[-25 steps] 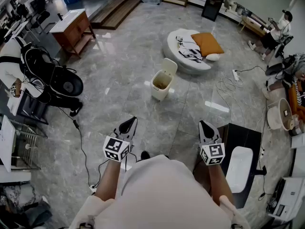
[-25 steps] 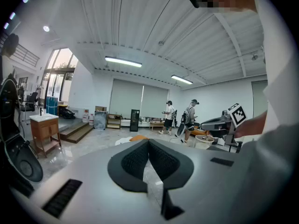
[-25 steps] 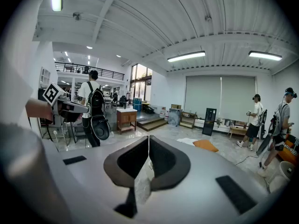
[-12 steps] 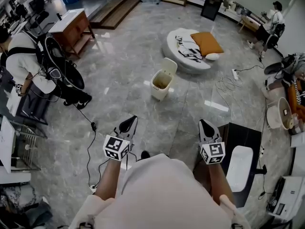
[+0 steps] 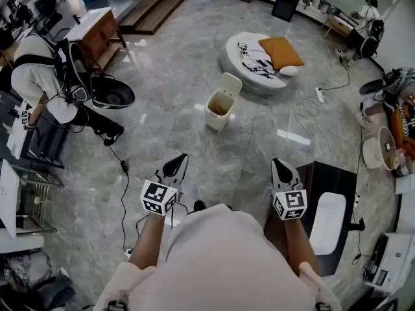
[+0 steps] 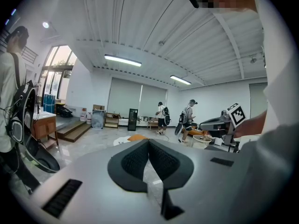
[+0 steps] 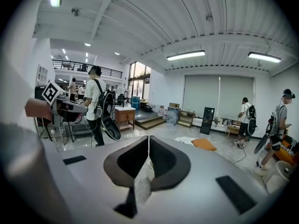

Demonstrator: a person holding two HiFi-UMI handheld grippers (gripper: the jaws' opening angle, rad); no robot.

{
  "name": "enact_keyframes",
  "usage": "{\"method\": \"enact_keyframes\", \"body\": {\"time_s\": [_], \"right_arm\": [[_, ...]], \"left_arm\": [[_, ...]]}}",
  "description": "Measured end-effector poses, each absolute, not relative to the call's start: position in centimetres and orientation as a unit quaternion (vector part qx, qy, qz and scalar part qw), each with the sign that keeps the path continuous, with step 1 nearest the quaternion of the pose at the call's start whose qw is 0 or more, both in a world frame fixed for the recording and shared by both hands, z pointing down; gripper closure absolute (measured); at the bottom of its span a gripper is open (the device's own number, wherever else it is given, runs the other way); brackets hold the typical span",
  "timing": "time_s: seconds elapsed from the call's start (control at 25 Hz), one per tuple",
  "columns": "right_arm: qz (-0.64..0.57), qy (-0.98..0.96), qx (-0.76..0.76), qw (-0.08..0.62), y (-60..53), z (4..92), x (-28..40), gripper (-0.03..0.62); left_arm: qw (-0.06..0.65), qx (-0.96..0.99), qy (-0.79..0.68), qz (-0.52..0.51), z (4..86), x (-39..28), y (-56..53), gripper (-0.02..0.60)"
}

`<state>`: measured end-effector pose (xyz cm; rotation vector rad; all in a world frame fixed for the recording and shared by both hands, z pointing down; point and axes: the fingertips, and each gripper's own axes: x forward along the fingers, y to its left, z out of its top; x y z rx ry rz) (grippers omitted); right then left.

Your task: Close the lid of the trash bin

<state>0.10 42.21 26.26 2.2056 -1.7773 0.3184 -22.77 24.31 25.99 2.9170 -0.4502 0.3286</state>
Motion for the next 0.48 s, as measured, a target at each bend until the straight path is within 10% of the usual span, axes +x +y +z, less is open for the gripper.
{"method": "enact_keyframes", "body": {"time_s": [0.48], "right_arm": [[0.118,-0.603,0.775,0.146,40.7,27.0,-2.7,0.562]], "left_arm": [[0.09,0.98,-0.131,0.117,27.1,-24.8,22.2,0.565]]}}
